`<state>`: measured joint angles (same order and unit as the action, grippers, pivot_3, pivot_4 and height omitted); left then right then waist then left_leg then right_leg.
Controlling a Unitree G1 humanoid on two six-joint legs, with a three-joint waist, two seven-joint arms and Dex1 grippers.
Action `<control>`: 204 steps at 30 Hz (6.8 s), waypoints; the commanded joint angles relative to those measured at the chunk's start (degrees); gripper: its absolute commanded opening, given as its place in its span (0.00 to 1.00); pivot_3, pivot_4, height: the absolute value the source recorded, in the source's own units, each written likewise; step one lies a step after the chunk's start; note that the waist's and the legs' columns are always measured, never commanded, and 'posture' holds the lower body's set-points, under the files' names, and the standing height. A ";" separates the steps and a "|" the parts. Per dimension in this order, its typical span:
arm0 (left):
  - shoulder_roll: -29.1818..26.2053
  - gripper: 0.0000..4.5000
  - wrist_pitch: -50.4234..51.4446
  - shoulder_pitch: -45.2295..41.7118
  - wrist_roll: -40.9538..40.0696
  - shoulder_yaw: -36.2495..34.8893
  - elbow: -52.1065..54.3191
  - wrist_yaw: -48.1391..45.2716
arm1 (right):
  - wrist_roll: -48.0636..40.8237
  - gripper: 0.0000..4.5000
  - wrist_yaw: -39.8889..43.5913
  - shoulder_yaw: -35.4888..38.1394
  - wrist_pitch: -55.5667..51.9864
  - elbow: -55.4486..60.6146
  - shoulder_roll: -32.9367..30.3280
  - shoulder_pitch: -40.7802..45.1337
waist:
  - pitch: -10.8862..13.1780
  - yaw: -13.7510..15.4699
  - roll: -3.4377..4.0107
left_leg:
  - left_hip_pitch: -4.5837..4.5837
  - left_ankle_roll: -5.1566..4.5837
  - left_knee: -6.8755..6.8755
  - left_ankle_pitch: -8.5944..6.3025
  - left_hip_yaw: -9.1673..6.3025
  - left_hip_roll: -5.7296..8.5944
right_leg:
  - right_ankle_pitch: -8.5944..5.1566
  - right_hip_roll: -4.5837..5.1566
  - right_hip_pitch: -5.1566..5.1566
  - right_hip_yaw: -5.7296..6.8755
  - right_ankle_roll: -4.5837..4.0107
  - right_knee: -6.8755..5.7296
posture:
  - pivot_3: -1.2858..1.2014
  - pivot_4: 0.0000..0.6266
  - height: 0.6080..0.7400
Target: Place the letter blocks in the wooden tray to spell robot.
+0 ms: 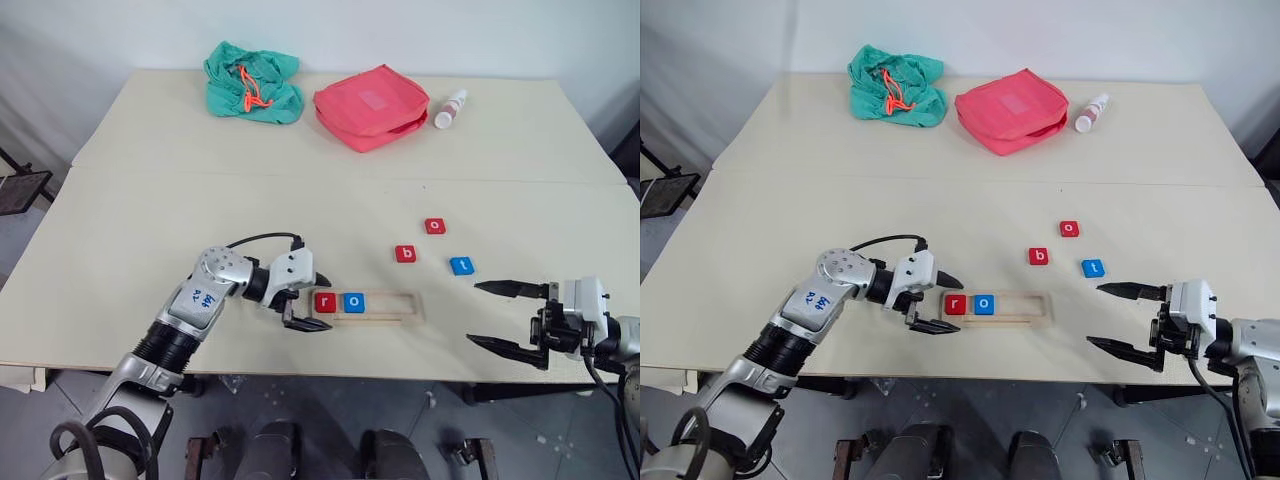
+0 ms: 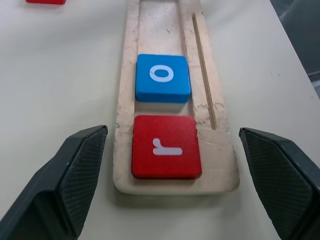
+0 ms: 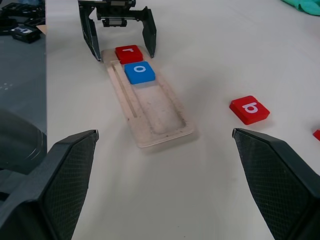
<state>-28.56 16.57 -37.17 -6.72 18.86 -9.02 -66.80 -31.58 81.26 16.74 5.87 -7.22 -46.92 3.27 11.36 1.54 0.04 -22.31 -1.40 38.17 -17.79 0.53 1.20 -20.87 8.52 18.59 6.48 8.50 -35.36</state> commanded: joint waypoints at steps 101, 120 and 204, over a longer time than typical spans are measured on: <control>-1.09 1.00 -23.95 24.75 -24.48 -27.58 6.63 -6.82 | 19.53 0.81 -74.05 -16.44 -51.55 18.10 34.22 17.28 | -0.08 -1.77 -0.11 | -0.08 0.03 -0.20 0.00 0.13 0.01 | 0.00 0.02 0.77 -0.35 0.00 -0.73 | 0.52 0.24 1.00; -0.26 1.00 -24.86 18.85 -23.63 -26.18 -0.58 -10.57 | 14.06 0.32 -65.83 -9.65 -54.09 31.84 27.77 14.85 | -0.08 -1.42 -0.11 | -0.13 0.03 -0.21 0.00 0.12 0.03 | 0.00 0.02 0.81 -0.35 0.00 -0.73 | 0.52 0.24 1.00; 0.02 1.00 -26.47 29.96 -24.65 -26.95 9.55 -7.05 | 28.04 0.56 1.72 -26.02 1.05 -18.56 -7.19 29.09 | -0.10 -1.64 -0.17 | -0.03 -0.08 0.04 0.03 0.47 -0.08 | 0.00 0.09 0.48 -0.28 0.00 -0.39 | 0.52 0.24 1.00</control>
<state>-27.91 -9.58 -8.00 -30.26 -7.28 -2.02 -74.20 -4.13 83.22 -9.08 7.34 -26.59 -54.33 32.78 11.25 -0.09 -0.13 -22.31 -1.48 38.21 -17.76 0.99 1.11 -20.87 8.60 19.02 6.22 8.50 -35.72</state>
